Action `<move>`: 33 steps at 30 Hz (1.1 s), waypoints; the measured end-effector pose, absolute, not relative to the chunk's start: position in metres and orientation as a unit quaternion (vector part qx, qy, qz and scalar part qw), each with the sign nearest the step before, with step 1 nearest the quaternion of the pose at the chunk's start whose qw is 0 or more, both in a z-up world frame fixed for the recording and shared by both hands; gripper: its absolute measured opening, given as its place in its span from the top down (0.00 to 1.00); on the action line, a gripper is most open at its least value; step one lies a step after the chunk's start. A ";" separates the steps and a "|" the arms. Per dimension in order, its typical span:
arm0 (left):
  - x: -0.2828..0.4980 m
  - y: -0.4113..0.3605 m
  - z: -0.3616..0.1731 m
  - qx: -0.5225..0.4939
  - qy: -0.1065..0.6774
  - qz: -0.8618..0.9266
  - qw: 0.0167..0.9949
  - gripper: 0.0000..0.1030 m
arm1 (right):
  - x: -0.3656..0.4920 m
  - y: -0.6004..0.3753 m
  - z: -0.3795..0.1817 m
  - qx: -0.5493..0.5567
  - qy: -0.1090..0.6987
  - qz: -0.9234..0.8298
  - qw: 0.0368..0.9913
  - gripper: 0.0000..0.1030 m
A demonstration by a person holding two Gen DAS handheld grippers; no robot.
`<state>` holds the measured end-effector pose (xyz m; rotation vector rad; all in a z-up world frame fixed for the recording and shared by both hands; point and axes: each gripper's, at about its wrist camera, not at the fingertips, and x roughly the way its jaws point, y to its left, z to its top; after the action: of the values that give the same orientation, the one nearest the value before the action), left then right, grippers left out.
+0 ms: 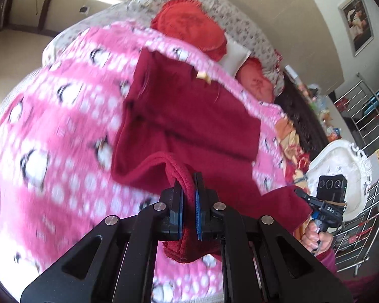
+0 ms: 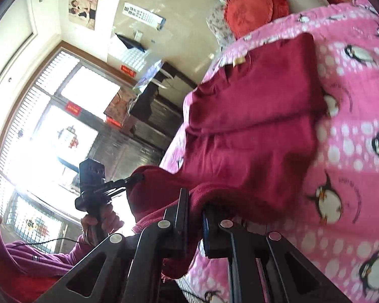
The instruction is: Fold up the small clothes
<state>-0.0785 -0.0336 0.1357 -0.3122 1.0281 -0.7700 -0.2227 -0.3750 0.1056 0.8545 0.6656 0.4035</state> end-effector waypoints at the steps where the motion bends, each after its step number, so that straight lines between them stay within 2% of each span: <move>1: -0.068 -0.039 0.140 -0.145 0.471 -0.361 0.792 0.94 | -0.213 -0.382 0.110 0.406 0.304 0.183 0.842 0.92; 11: 0.054 -0.110 0.152 -0.143 0.451 -0.336 0.814 0.94 | -0.112 -0.465 0.123 0.429 0.282 0.105 0.852 0.92; 15: 0.100 -0.132 0.135 -0.150 0.484 -0.313 0.803 0.94 | -0.071 -0.505 0.099 0.472 0.297 0.047 0.829 0.92; 18: 0.121 -0.136 0.130 -0.169 0.500 -0.304 0.793 0.92 | -0.049 -0.524 0.086 0.485 0.315 0.019 0.816 0.88; 20: 0.130 -0.132 0.131 -0.178 0.496 -0.305 0.793 0.82 | -0.045 -0.526 0.092 0.469 0.312 0.022 0.826 0.77; 21: 0.133 -0.129 0.132 -0.181 0.494 -0.303 0.794 0.66 | -0.044 -0.527 0.096 0.464 0.311 0.025 0.829 0.72; 22: 0.134 -0.124 0.135 -0.187 0.484 -0.299 0.800 0.42 | -0.045 -0.530 0.100 0.465 0.308 0.024 0.829 0.62; 23: 0.134 -0.117 0.138 -0.197 0.471 -0.294 0.808 0.34 | -0.050 -0.533 0.102 0.468 0.300 0.015 0.831 0.57; 24: 0.133 -0.111 0.142 -0.205 0.458 -0.288 0.816 0.30 | -0.057 -0.538 0.106 0.472 0.288 0.004 0.833 0.56; 29: 0.120 -0.102 0.151 -0.182 0.441 -0.297 0.827 0.30 | -0.084 -0.532 0.129 0.438 0.257 0.013 0.862 0.56; 33: 0.097 -0.128 0.148 -0.094 0.423 -0.298 0.850 0.30 | -0.071 -0.480 0.138 0.321 0.308 0.033 0.895 0.57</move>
<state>0.0966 -0.1284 0.1479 -0.1983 0.8917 -0.6280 -0.0707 -0.4799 0.1376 0.6654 0.6380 0.0690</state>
